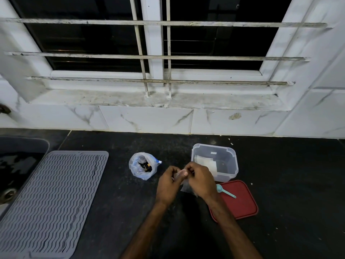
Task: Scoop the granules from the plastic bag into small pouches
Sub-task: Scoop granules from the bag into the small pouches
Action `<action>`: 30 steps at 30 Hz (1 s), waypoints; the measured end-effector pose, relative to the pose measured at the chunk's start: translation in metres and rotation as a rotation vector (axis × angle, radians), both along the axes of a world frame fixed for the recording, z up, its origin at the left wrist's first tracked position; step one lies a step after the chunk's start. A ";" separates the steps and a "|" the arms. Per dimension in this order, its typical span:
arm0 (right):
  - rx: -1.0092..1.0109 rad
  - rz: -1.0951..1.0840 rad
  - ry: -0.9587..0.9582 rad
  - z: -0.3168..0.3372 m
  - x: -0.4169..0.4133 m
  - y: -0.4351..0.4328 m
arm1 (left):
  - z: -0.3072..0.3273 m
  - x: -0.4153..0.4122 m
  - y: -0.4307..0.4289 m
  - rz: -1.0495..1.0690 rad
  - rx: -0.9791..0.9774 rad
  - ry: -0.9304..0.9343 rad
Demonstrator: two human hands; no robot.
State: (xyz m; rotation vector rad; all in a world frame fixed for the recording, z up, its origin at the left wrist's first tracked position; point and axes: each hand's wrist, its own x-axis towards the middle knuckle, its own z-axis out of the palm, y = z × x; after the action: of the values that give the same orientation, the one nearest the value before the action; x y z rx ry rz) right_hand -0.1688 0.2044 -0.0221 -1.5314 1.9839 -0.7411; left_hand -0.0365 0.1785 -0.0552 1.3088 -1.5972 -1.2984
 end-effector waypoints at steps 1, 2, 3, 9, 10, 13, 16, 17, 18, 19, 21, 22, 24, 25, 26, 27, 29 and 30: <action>0.008 -0.004 -0.040 0.000 0.000 0.000 | 0.000 0.001 -0.002 -0.020 -0.002 -0.017; 0.024 -0.013 -0.090 -0.001 0.000 -0.001 | 0.000 0.002 -0.005 -0.035 0.004 -0.027; 0.049 -0.024 -0.135 -0.002 0.000 -0.002 | 0.000 0.003 -0.006 -0.043 0.029 -0.023; 0.168 -0.008 -0.131 -0.008 0.003 -0.002 | -0.009 0.001 -0.002 0.162 0.289 0.210; 0.168 -0.015 -0.103 -0.007 0.003 -0.002 | -0.012 0.002 -0.002 0.202 0.272 0.215; 0.171 -0.042 -0.077 -0.005 0.005 -0.001 | -0.010 0.005 -0.002 0.290 0.155 0.130; 0.215 -0.040 -0.064 -0.002 0.010 -0.001 | -0.004 0.003 0.001 0.331 0.102 0.106; 0.238 -0.029 -0.072 -0.002 0.011 0.000 | -0.002 0.002 0.003 0.344 0.094 0.111; 0.265 -0.015 -0.094 -0.002 0.012 0.000 | -0.002 0.001 0.004 0.354 0.084 0.118; 0.290 0.001 -0.121 -0.001 0.013 0.000 | -0.001 0.000 0.005 0.360 0.070 0.117; 0.302 0.025 -0.165 -0.001 0.013 0.000 | 0.001 0.000 0.007 0.354 0.031 0.114; 0.294 0.023 -0.178 0.000 0.011 0.000 | 0.002 0.001 0.007 0.332 0.016 0.108; 0.258 -0.007 -0.194 0.001 0.007 0.002 | 0.002 0.006 0.004 0.246 0.015 0.075; 0.226 -0.030 -0.180 0.002 0.005 0.003 | 0.001 0.009 0.003 0.189 0.020 0.051; 0.194 -0.053 -0.148 0.002 0.002 0.004 | 0.000 0.013 0.001 0.127 0.021 0.022; 0.171 -0.067 -0.116 0.002 0.000 0.005 | -0.001 0.016 0.000 0.064 0.006 -0.047; 0.160 -0.049 -0.071 0.003 0.000 0.006 | 0.001 0.020 -0.001 -0.054 -0.089 -0.297; 0.165 -0.024 -0.041 0.002 0.001 0.006 | 0.003 0.020 -0.001 -0.086 -0.156 -0.449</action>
State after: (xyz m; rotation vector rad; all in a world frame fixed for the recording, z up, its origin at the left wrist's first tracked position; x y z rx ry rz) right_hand -0.1681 0.2104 -0.0196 -1.3881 1.9831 -0.5975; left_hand -0.0165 0.1771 -0.0527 1.5183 -2.0341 -0.9437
